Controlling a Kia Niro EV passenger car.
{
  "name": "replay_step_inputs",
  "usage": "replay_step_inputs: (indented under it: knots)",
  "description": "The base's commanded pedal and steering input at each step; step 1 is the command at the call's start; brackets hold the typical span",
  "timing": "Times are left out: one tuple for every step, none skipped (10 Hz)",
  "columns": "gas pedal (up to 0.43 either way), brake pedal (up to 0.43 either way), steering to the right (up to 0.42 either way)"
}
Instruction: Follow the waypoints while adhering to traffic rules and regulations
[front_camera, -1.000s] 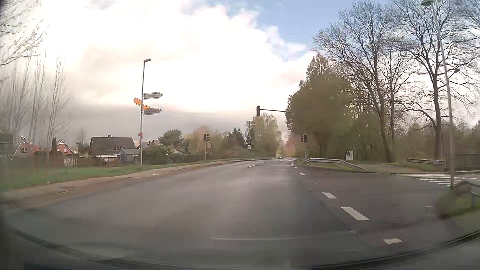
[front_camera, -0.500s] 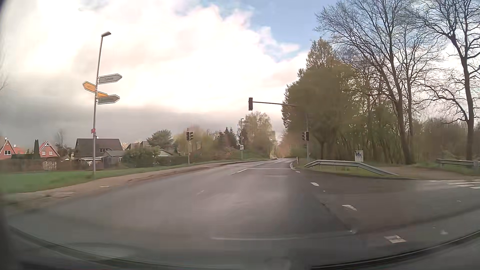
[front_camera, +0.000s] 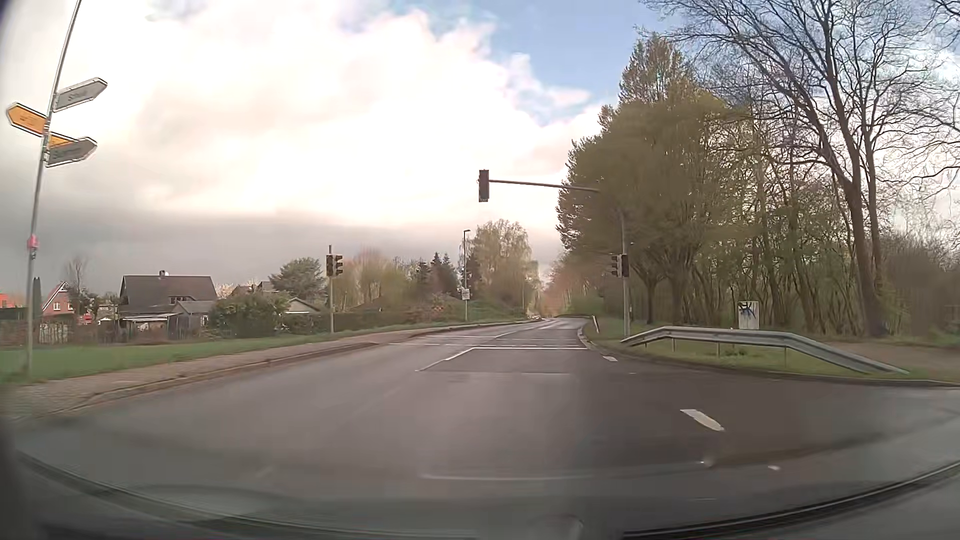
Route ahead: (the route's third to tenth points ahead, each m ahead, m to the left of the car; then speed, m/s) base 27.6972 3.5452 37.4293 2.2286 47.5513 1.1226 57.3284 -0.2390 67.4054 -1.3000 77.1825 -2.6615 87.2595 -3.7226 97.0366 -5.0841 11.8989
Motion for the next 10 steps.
replay_step_inputs:
  knots:
    - [0.039, 0.000, 0.018]
    - [0.039, 0.000, 0.018]
    - [0.039, 0.000, 0.018]
    - [0.039, 0.000, 0.018]
    - [0.039, 0.000, 0.018]
    - [0.039, 0.000, 0.017]
    - [0.039, 0.006, 0.018]
    - [0.039, 0.000, 0.018]
    - [0.039, 0.000, 0.018]
    - [0.039, 0.000, 0.018]
